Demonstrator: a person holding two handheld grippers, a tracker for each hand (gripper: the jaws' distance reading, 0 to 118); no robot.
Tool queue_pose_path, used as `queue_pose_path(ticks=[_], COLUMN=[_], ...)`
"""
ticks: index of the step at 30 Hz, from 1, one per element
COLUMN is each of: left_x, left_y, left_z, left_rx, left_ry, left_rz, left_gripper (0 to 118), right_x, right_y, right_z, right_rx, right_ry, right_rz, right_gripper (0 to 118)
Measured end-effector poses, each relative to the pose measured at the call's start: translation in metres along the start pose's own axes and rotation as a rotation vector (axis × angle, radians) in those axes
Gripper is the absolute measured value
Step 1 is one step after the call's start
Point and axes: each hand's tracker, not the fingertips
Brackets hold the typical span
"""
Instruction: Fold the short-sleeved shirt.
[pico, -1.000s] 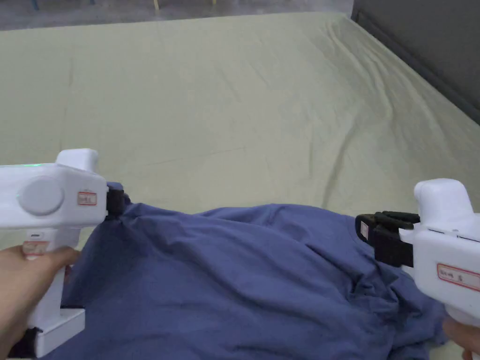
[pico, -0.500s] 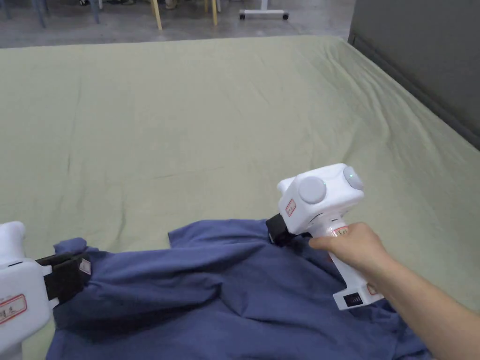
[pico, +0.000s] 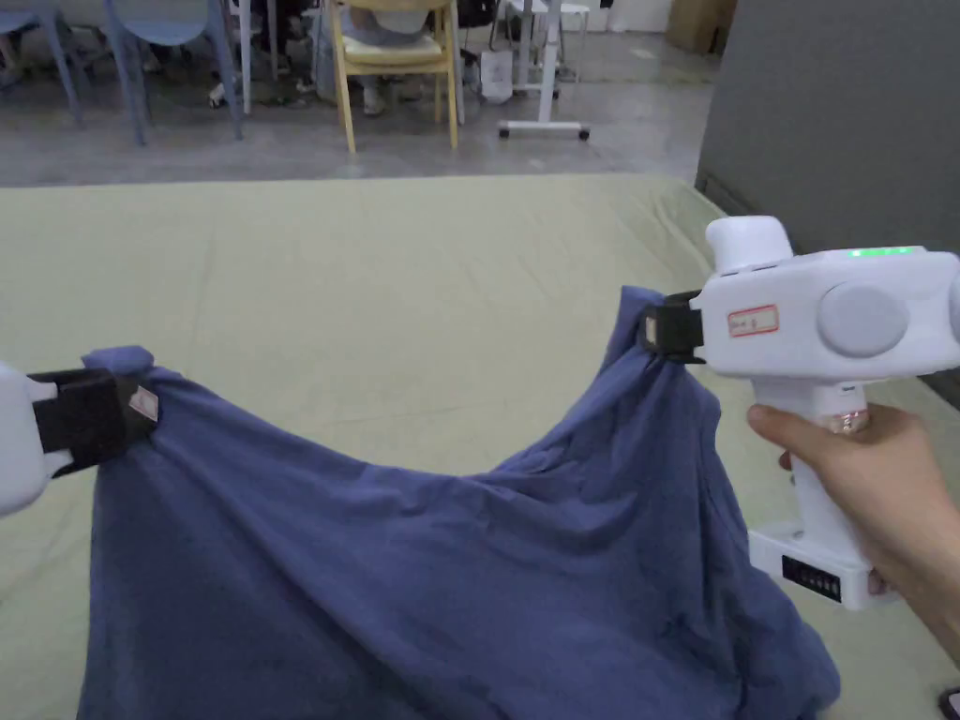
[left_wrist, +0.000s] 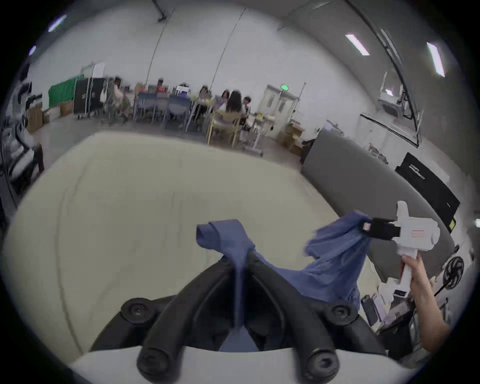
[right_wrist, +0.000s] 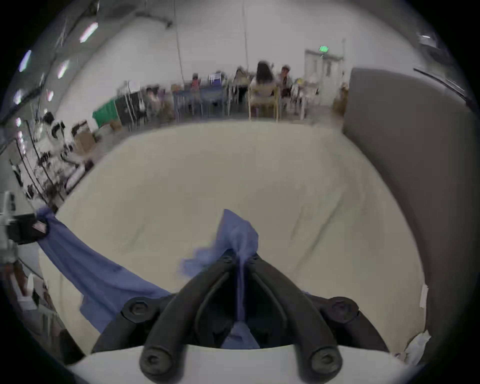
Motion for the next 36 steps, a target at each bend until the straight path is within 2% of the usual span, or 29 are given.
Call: queue_pose_path(ticks=[4, 8, 11, 14, 18, 22, 25, 32, 36], left_x=[0.015, 0.033, 0.037, 0.036, 0.04, 0.026, 0.008, -0.067, -0.082], left_y=[0.083, 0.175, 0.245, 0.311, 0.344, 0.337, 0.307, 0.188, 0.127], left_z=[0.054, 0.084, 0.083, 0.071, 0.05, -0.002, -0.059, -0.221, -0.257], left_rx=[0.159, 0.286, 0.348, 0.4, 0.452, 0.473, 0.438, 0.126, 0.0], left_ry=[0.021, 0.093, 0.16, 0.228, 0.326, 0.37, 0.401, 0.392, 0.348], left_rz=[-0.089, -0.174, -0.176, -0.163, -0.179, -0.202, -0.207, -0.084, -0.048], left_gripper=[2, 2, 2, 2, 2, 2, 2, 2, 2], right_x=[0.012, 0.021, 0.019, 0.015, 0.014, 0.012, 0.014, 0.037, 0.037], right_y=[0.089, 0.182, 0.256, 0.313, 0.357, 0.354, 0.327, 0.21, 0.14], right_z=[0.072, 0.108, 0.112, 0.111, 0.1, 0.061, 0.01, -0.147, -0.176], right_rx=[0.198, 0.346, 0.417, 0.516, 0.578, 0.558, 0.492, 0.22, 0.093], right_ry=[0.002, -0.034, -0.039, -0.085, -0.049, -0.076, -0.09, -0.096, -0.109], right_rz=[-0.043, -0.079, -0.077, -0.073, -0.124, -0.118, -0.099, -0.155, -0.179], right_gripper=[5, 5, 5, 5, 5, 5, 5, 5, 5])
